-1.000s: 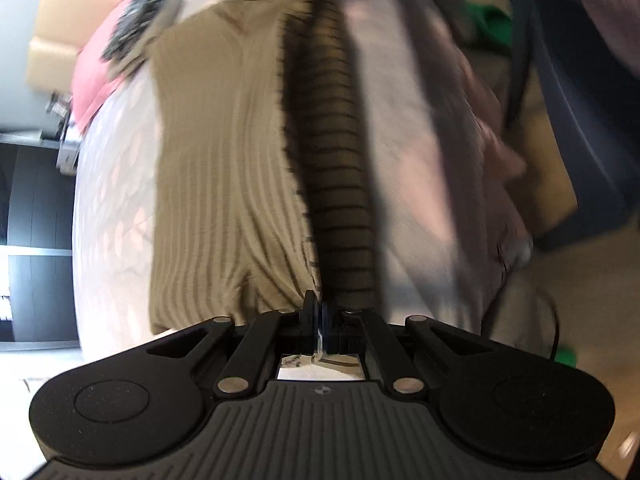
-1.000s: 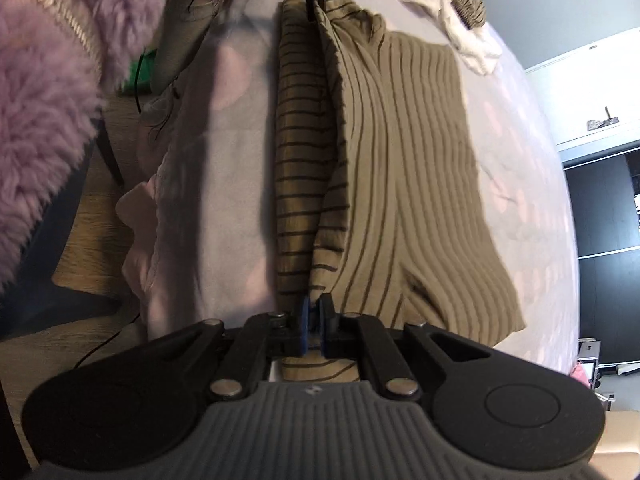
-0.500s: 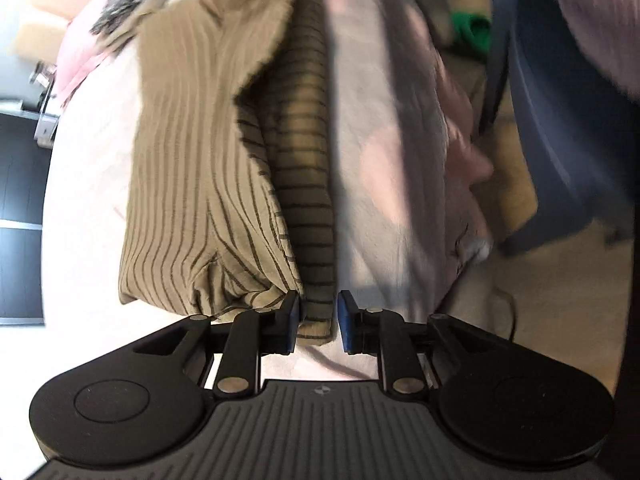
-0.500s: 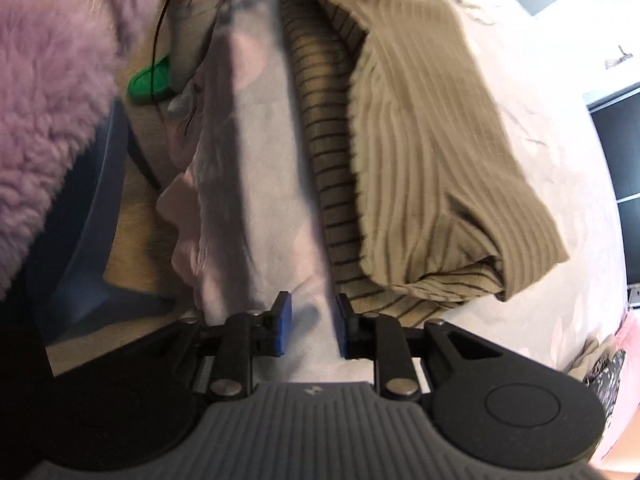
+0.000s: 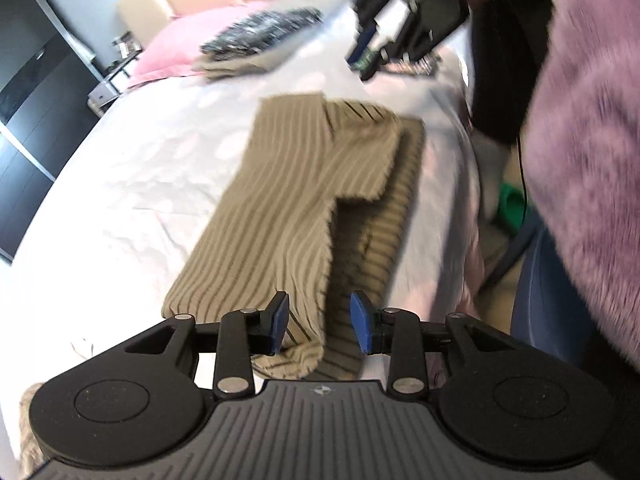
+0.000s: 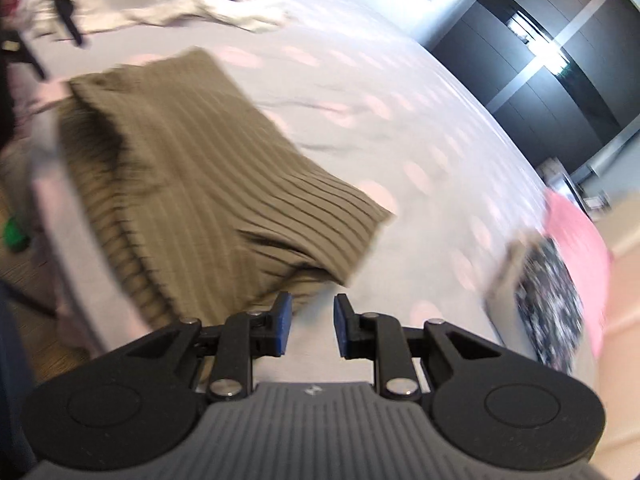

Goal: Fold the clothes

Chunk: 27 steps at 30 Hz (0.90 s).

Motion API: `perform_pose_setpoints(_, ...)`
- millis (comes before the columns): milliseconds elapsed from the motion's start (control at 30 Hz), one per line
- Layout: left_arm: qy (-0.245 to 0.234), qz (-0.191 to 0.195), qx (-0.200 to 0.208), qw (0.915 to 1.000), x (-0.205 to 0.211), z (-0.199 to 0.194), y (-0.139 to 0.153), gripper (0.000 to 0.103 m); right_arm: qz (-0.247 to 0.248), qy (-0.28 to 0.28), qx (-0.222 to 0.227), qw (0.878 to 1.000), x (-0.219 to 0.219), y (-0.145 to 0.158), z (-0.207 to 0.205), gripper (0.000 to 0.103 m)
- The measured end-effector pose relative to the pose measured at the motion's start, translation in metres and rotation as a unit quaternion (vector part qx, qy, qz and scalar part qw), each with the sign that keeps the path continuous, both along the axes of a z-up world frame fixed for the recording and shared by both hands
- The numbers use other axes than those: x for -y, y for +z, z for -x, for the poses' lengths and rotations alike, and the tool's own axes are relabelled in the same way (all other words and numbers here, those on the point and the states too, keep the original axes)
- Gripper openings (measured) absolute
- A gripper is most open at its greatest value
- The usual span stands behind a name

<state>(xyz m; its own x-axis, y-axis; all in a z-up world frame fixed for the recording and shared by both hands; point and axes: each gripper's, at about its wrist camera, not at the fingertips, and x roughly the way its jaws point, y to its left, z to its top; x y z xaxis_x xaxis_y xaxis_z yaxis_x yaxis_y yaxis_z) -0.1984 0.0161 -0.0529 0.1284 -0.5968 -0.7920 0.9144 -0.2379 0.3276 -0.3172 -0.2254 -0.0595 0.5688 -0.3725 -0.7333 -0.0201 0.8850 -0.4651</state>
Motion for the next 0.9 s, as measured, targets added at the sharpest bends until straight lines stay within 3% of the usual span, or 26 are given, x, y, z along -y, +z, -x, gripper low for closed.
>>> perform_pose_setpoints(200, 0.108, -0.027, -0.043, 0.9928, 0.025, -0.027, -0.007, 0.032, -0.072, -0.068, 0.020, 0.995, 0.022, 0.001, -0.008, 0.024)
perform_pose_setpoints(367, 0.175, -0.051, -0.082, 0.9798, 0.036, -0.046, -0.019, 0.032, -0.153, -0.135, 0.017, 0.979, 0.039, -0.008, -0.019, 0.024)
perform_pose_setpoints(500, 0.172, -0.072, -0.070, 0.9801, 0.044, -0.047, -0.033, 0.032, -0.223, -0.203, 0.007, 0.954, 0.065, -0.025, -0.029, 0.024)
perform_pose_setpoints(567, 0.175, -0.085, -0.066, 0.9787, 0.046, -0.048, -0.042, 0.032, -0.277, -0.226, -0.001, 0.934, 0.077, -0.034, -0.031, 0.003)
perform_pose_setpoints(700, 0.187, -0.093, -0.056, 0.9764, 0.046, -0.053, -0.046, 0.032, -0.334, -0.247, -0.024, 0.909, 0.083, -0.037, -0.023, 0.001)
perform_pose_setpoints(900, 0.200, -0.090, -0.058, 0.9739, 0.049, -0.055, -0.050, 0.032, -0.323, -0.230, -0.058, 0.916, 0.069, -0.046, -0.017, 0.001)
